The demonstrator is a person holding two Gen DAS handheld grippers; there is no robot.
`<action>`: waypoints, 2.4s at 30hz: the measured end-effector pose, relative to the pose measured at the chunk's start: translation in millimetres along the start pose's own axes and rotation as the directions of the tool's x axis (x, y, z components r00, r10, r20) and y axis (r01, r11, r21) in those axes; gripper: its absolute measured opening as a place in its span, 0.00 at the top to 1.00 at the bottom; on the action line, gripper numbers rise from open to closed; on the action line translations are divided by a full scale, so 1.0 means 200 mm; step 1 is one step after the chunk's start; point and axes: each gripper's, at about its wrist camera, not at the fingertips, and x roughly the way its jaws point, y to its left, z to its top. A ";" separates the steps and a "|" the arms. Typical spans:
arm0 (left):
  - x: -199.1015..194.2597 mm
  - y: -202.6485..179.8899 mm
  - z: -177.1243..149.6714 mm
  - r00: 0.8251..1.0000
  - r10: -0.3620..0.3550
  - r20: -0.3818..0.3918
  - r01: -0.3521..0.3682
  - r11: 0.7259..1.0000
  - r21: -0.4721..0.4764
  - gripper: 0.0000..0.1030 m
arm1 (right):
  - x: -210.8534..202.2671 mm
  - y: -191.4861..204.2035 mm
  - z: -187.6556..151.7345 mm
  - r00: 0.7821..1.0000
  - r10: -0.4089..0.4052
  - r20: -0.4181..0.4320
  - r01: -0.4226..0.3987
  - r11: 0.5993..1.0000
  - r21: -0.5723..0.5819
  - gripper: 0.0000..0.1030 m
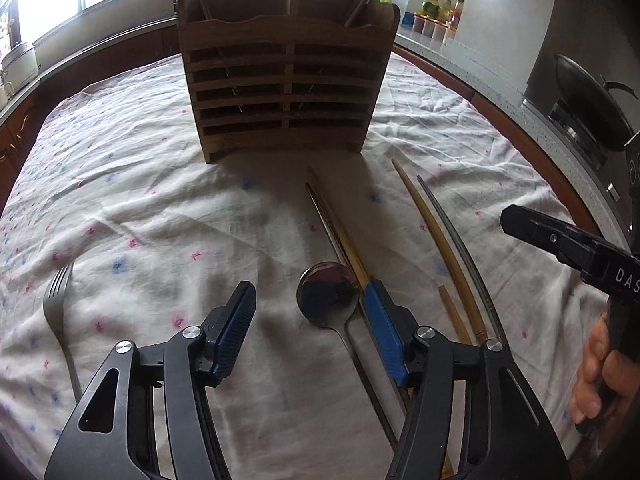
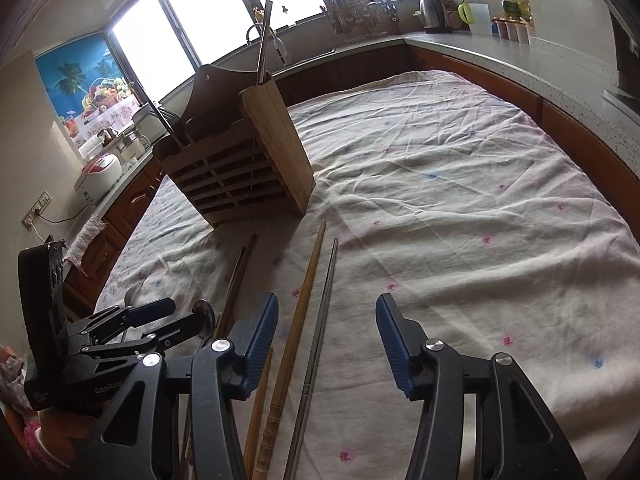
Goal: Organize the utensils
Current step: 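Close the left gripper on the metal spoon while the right grasps a wooden chopstick, then lift the spoon with the left gripper while the right carries the chopstick to the holder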
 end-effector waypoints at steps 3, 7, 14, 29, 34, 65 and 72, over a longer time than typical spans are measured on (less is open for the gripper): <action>0.02 -0.01 -0.01 1.000 -0.010 0.002 0.010 1.000 0.009 0.56 | 0.03 0.00 0.01 1.000 0.001 -0.009 -0.001 1.000 0.001 0.50; 0.01 0.00 -0.02 1.000 -0.005 -0.001 0.005 0.999 0.033 0.85 | 0.05 0.00 0.02 1.000 0.004 -0.019 -0.004 1.000 -0.001 0.55; 0.00 0.08 -0.03 0.997 -0.079 -0.022 0.079 0.997 -0.017 0.88 | 0.11 0.00 0.04 0.999 0.010 -0.038 -0.010 1.000 -0.007 0.59; 0.00 0.06 0.01 0.992 -0.127 0.010 0.127 0.992 0.011 0.96 | 0.24 0.01 0.09 0.996 -0.044 -0.078 0.040 0.998 -0.053 0.72; -0.02 0.06 0.00 0.992 -0.127 0.017 0.127 0.992 0.004 0.97 | 0.33 0.07 0.12 0.990 -0.100 -0.102 0.087 0.988 -0.126 0.79; -0.73 0.22 -0.01 0.938 0.008 0.346 0.029 0.994 -0.103 0.98 | -0.38 0.19 0.24 0.975 0.037 0.221 -0.019 0.996 -0.083 0.96; -0.87 0.25 -0.01 0.906 0.068 0.417 -0.014 0.991 -0.131 0.98 | -0.52 0.24 0.26 0.956 0.061 0.287 -0.034 0.995 -0.097 0.96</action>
